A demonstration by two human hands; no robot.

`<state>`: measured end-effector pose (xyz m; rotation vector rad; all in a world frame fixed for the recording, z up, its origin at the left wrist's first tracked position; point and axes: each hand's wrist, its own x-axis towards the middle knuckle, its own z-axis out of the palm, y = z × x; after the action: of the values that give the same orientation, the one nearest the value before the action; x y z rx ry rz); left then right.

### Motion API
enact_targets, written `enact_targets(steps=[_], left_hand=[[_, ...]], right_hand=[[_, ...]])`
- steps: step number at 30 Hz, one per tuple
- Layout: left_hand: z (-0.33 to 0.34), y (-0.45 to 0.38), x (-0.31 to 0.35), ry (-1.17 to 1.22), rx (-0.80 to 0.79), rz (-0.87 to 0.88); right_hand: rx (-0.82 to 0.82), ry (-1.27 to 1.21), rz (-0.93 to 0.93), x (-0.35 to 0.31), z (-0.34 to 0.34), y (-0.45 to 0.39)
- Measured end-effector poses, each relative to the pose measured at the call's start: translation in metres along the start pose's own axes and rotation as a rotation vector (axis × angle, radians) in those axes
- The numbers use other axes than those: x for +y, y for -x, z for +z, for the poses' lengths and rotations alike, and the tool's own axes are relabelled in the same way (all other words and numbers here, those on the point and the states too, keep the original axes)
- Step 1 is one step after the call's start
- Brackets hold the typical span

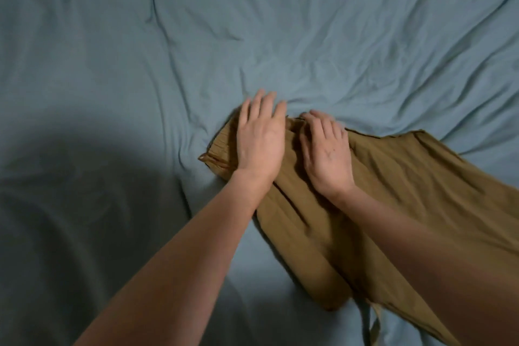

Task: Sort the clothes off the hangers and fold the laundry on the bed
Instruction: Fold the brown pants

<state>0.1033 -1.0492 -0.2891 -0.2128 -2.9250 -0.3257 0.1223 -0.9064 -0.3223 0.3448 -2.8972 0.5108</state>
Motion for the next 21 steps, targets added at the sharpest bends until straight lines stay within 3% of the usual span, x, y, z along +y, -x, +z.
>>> enact_targets(steps=[2, 5, 7, 9, 12, 16, 19, 21], left_hand=[[0.012, 0.016, 0.020, 0.084, -0.065, 0.036], [0.037, 0.052, 0.015, -0.109, -0.320, 0.061], [0.052, 0.065, 0.004, -0.216, -0.382, 0.072], [0.057, 0.063, 0.003, -0.275, -0.410, 0.077], [0.048, 0.050, 0.021, -0.308, -0.484, -0.011], [0.039, 0.033, 0.086, 0.004, -0.347, -0.258], [0.050, 0.037, 0.139, 0.104, -0.219, -0.138], [0.063, 0.047, 0.154, 0.080, -0.218, -0.088]], right_hand=[[-0.142, 0.004, -0.088, 0.015, -0.004, 0.031], [-0.334, 0.154, -0.107, 0.060, -0.004, 0.046], [-0.353, 0.285, -0.002, 0.096, -0.006, 0.046], [-0.313, 0.363, 0.240, 0.134, -0.017, 0.043], [-0.310, 0.287, 0.386, 0.165, -0.037, 0.021], [-0.235, 0.227, 0.343, 0.177, -0.063, 0.005], [-0.283, 0.159, 0.354, 0.176, -0.068, 0.014], [-0.240, 0.079, 0.350, 0.177, -0.069, 0.015]])
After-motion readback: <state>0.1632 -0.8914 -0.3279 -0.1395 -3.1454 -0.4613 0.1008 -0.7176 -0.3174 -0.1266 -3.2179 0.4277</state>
